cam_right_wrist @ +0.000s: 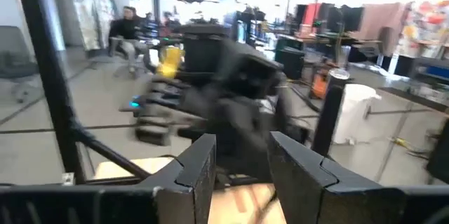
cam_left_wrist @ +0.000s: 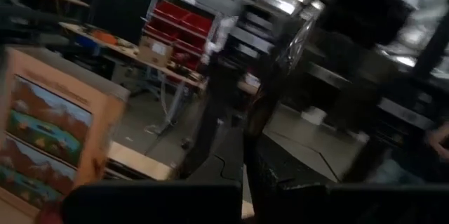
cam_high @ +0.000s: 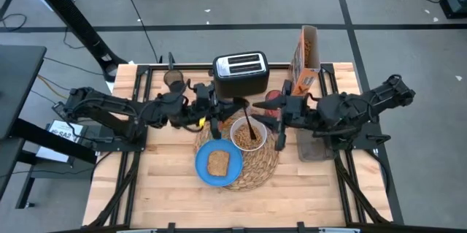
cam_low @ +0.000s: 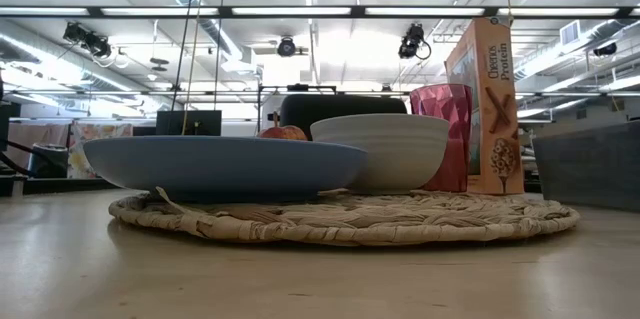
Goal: Arrange a breakfast setting
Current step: Put the black spoon on top of the brown table mat to the right of the white bowl
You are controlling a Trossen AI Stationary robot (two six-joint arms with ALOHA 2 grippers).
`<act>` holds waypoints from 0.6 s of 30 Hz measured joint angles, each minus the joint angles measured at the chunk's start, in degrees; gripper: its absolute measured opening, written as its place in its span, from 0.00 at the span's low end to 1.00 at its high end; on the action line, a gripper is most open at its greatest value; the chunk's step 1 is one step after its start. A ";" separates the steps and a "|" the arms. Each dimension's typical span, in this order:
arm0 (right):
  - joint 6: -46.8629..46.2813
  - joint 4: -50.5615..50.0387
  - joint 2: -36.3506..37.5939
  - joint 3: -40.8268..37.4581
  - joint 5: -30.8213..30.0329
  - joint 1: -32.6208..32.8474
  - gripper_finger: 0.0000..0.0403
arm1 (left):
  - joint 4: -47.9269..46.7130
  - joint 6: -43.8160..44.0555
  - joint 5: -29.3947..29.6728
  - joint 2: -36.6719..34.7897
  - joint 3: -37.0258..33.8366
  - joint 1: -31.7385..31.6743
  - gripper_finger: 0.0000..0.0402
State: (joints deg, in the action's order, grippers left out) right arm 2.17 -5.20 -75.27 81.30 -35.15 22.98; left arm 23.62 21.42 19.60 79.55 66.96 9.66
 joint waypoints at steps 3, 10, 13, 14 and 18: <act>1.14 0.10 0.51 0.00 1.30 -0.02 0.35 | 1.13 -0.76 0.09 0.00 0.02 -0.41 0.02; 2.13 -0.12 -2.12 -0.03 0.98 -3.24 0.35 | 1.70 -4.07 -0.50 0.00 0.02 -0.51 0.02; 1.96 0.37 -2.74 -0.03 4.12 -4.41 0.35 | 1.64 -4.17 -0.55 0.00 0.02 -0.51 0.02; 1.54 0.98 -3.04 -0.03 4.74 -4.83 0.35 | 1.51 -4.38 -0.56 0.00 0.02 -0.50 0.02; 1.05 4.57 -3.56 -0.09 5.19 -5.40 0.33 | 0.17 -4.71 -0.74 0.00 0.02 -0.45 0.02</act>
State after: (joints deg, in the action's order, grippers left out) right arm 3.22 -0.63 -78.83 81.21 -29.95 17.58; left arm 23.79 16.71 18.85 79.55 66.98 9.21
